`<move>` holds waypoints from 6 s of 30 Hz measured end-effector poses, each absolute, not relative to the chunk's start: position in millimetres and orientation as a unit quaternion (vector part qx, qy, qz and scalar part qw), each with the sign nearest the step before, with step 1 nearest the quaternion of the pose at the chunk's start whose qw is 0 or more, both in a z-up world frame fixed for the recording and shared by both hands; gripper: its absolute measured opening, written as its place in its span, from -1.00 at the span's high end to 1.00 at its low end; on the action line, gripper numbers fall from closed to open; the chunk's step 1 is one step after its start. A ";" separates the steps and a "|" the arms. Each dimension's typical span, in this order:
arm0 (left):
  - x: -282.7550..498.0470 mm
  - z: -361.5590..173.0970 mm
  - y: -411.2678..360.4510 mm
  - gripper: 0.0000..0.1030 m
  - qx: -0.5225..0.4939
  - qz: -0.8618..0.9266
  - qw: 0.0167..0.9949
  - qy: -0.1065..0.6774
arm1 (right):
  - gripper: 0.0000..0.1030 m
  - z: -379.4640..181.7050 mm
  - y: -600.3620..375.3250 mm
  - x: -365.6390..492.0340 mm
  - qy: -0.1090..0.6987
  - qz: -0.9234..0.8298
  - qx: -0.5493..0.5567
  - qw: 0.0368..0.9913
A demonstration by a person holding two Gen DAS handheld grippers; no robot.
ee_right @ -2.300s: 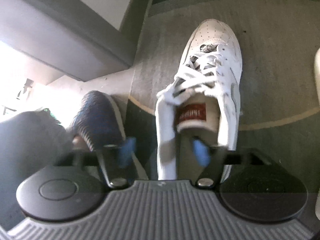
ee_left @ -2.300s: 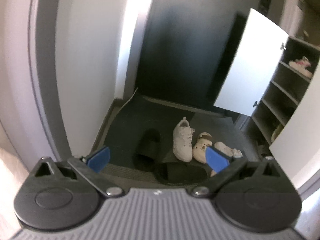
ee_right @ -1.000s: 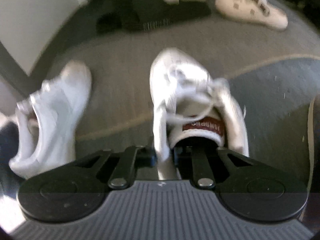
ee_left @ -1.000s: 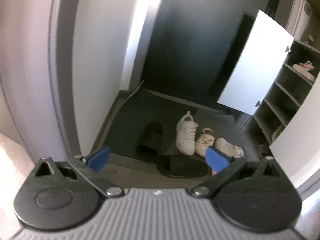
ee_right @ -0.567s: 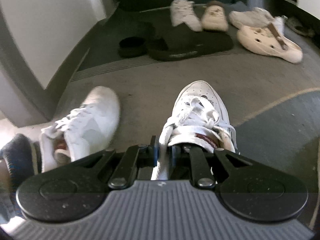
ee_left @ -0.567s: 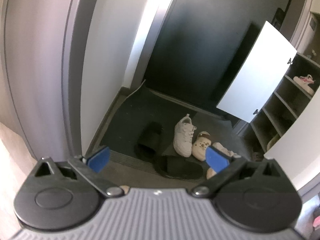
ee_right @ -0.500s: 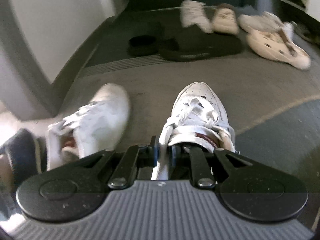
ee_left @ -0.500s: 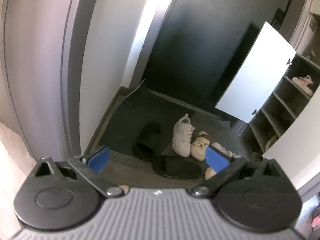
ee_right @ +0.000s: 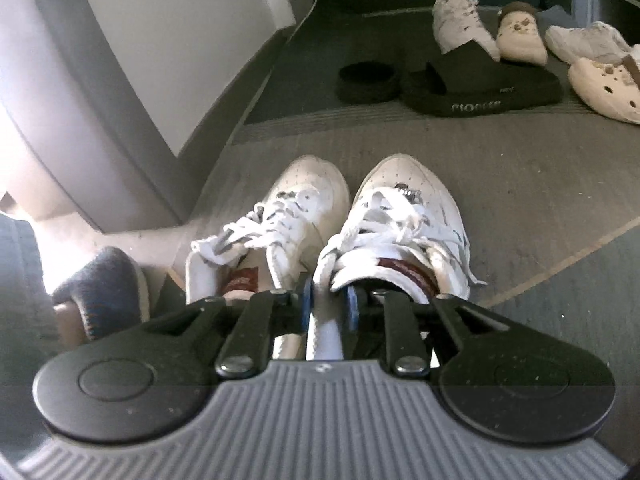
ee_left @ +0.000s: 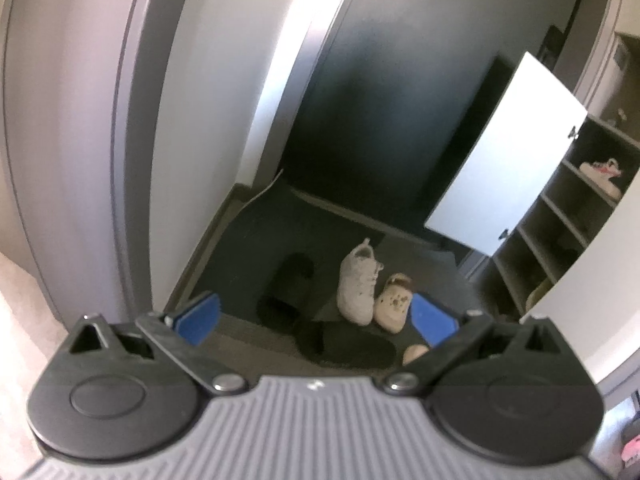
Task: Organize scattered shoes
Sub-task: 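Push the held sneaker against its pair with the right tool and open, then lift the right tool away and bring the left tool over the mat, then grasp a black slide sandal on the mat with the left tool and lift, then carry the black slide off the mat and release it beside the sneakers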
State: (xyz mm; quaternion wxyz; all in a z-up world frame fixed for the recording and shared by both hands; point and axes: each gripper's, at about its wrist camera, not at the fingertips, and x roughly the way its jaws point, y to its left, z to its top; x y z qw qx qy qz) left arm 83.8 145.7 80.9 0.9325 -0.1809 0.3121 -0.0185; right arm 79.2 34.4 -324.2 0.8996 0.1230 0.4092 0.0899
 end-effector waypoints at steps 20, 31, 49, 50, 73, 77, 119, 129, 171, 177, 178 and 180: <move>80.8 77.8 147.8 -1.00 -0.186 -0.017 0.929 0.318 | -0.03 -352.7 65.8 96.6 0.454 0.076 0.071 0.885; 77.5 74.0 163.4 -1.00 -0.184 -0.011 0.929 0.322 | 0.29 -357.5 79.5 103.6 0.446 0.057 0.075 0.890; 73.2 82.7 160.7 -1.00 -0.147 0.004 0.941 0.304 | 0.25 -331.0 82.4 125.3 0.455 0.142 0.069 0.877; 72.9 83.3 158.2 -1.00 -0.142 0.005 0.943 0.302 | 0.25 -323.5 78.5 121.8 0.451 0.148 0.068 0.877; 32.1 84.0 90.8 -1.00 -0.031 0.070 0.919 0.388 | 0.27 -3.0 -108.8 98.0 0.299 0.139 0.082 0.941; 42.5 103.3 55.9 -1.00 -0.026 0.033 0.916 0.399 | 0.27 39.1 -167.1 99.4 0.291 0.109 0.088 0.946; 425.7 -308.6 -107.7 -1.00 -0.020 0.009 0.826 0.563 | -1.00 14.9 -410.8 74.5 0.334 0.037 0.329 0.883; 452.0 -373.9 -74.8 -1.00 -0.100 -0.004 0.838 0.536 | -1.00 -3.0 -401.1 129.6 0.380 0.019 0.324 0.866; 265.0 -365.4 -88.0 -0.74 -0.071 -0.076 0.815 0.570 | -1.00 4.5 -377.6 118.1 0.387 0.007 0.265 0.883; 259.8 -382.1 -78.7 -0.73 -0.061 -0.088 0.794 0.599 | -1.00 6.8 -374.3 121.0 0.386 0.015 0.255 0.887; 257.8 -378.5 -77.6 -0.71 -0.054 -0.090 0.794 0.599 | -1.00 6.3 -373.3 122.3 0.388 0.014 0.250 0.887; 255.0 -369.2 -76.5 -0.72 -0.044 -0.094 0.797 0.595 | -1.00 4.1 -371.6 123.8 0.395 0.015 0.243 0.886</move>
